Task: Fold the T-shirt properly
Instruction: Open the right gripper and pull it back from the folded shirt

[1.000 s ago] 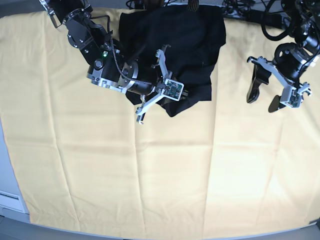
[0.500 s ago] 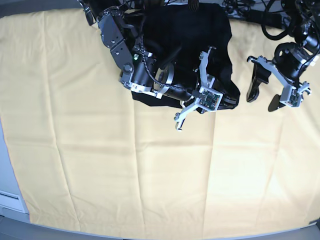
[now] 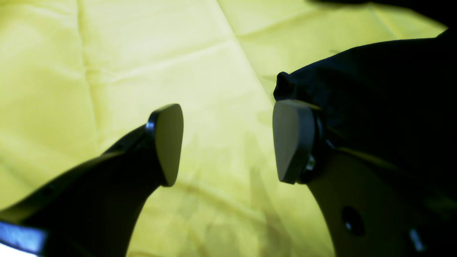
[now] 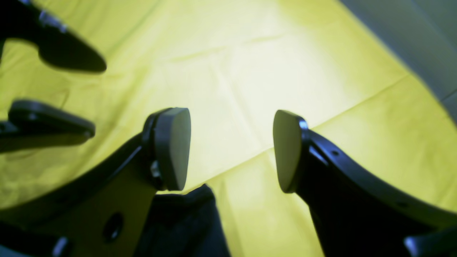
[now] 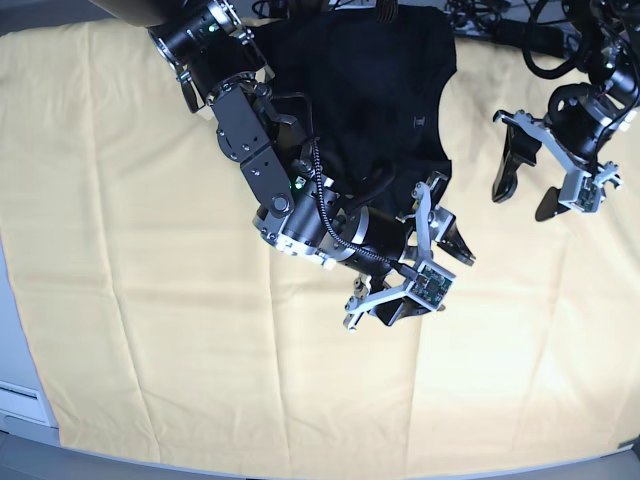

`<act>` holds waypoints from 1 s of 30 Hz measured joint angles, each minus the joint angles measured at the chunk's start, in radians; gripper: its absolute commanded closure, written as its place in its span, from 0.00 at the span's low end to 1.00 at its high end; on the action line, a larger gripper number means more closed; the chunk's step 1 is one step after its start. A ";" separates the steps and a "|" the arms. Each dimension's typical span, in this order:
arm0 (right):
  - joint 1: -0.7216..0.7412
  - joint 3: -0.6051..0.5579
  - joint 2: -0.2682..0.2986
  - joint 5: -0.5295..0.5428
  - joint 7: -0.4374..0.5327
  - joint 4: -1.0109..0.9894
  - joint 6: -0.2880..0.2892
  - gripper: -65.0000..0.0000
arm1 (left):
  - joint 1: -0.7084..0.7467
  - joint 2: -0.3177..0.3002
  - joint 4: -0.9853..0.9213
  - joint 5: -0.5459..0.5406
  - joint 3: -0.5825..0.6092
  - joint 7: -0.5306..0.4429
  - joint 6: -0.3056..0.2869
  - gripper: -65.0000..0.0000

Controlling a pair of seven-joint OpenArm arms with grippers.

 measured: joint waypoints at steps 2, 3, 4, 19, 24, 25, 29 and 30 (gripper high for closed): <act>-0.001 0.000 0.001 -0.015 -0.018 0.047 -0.014 0.45 | 0.000 0.000 0.000 0.000 0.000 0.000 -0.003 0.61; -0.004 -0.002 0.005 -0.034 -0.029 0.063 -0.021 0.50 | 0.000 0.000 0.000 0.001 0.000 -0.002 -0.023 0.78; -0.010 -0.003 0.013 -0.061 -0.033 0.072 -0.029 0.57 | 0.000 0.000 0.000 -0.002 0.000 0.004 -0.028 0.96; -0.068 -0.004 0.324 -0.128 -0.131 0.080 -0.052 0.95 | 0.000 -0.081 0.001 -0.113 0.000 0.037 -0.122 1.00; -0.078 0.037 0.439 0.005 -0.161 0.109 -0.050 0.90 | 0.000 -0.083 0.001 -0.113 0.000 0.038 -0.122 1.00; -0.077 0.059 0.461 0.029 -0.166 0.109 -0.052 0.90 | 0.000 -0.083 0.001 -0.113 0.000 0.037 -0.121 1.00; -0.104 0.194 0.539 0.185 -0.165 0.109 -0.072 0.99 | 0.034 -0.083 0.001 -0.114 0.000 0.035 -0.121 1.00; -0.125 0.232 0.560 0.245 -0.165 0.110 -0.051 1.00 | 0.040 -0.082 0.001 -0.113 0.000 0.038 -0.121 1.00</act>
